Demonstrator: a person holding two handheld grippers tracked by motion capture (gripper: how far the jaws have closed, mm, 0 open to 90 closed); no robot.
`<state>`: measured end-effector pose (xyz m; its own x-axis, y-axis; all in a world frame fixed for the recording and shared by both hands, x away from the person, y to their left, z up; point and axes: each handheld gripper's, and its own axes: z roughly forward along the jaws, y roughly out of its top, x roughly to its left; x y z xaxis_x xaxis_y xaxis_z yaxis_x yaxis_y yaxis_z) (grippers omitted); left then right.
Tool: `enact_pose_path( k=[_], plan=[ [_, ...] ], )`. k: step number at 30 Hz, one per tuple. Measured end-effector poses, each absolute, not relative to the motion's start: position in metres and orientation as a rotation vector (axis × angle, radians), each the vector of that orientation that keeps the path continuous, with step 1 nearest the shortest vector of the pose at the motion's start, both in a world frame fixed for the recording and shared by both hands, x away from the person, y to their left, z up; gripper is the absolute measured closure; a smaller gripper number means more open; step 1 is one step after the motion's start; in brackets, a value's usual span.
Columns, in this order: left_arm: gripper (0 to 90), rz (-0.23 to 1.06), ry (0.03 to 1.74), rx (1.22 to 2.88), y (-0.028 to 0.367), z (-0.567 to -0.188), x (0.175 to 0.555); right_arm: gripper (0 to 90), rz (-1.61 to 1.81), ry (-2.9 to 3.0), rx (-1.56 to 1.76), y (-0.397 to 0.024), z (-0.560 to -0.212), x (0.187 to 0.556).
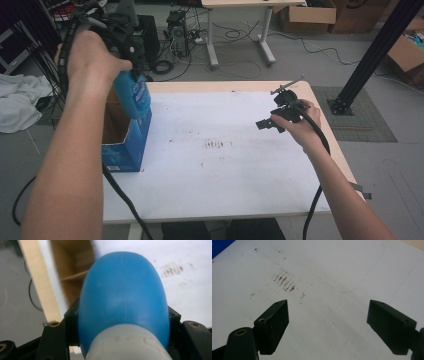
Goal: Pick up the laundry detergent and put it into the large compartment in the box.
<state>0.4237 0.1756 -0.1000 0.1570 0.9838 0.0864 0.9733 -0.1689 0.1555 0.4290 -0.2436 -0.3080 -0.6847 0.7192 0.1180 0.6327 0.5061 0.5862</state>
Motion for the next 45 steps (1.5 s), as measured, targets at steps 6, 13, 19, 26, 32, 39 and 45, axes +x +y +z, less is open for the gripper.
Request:
enact_pose_path(
  k=[6, 13, 19, 26, 32, 39, 45],
  plan=[
    [38.3, 0.290, 2.140, 2.221, 0.209, -0.102, 0.422, 17.7, 0.918, 2.601, 1.181, -0.245, -0.308, 0.431],
    [38.3, 0.275, 2.195, 2.150, 0.232, -0.106, 0.419, 17.9, 0.911, 2.597, 1.193, -0.248, -0.310, 0.432],
    [38.3, 0.260, 2.215, 2.134, 0.241, -0.117, 0.420, 17.9, 0.907, 2.600, 1.193, -0.249, -0.310, 0.433],
    [38.3, 0.235, 2.215, 2.141, 0.244, -0.133, 0.423, 17.9, 0.903, 2.605, 1.191, -0.247, -0.312, 0.434],
    [38.3, 0.202, 2.212, 2.178, 0.246, -0.162, 0.428, 17.9, 0.896, 2.607, 1.196, -0.247, -0.313, 0.434],
    [38.3, 0.153, 2.216, 2.197, 0.246, -0.195, 0.432, 17.9, 0.893, 2.611, 1.196, -0.247, -0.316, 0.434],
    [38.3, 0.122, 2.234, 2.195, 0.248, -0.220, 0.434, 17.8, 0.899, 2.608, 1.202, -0.248, -0.317, 0.434]
  ],
)
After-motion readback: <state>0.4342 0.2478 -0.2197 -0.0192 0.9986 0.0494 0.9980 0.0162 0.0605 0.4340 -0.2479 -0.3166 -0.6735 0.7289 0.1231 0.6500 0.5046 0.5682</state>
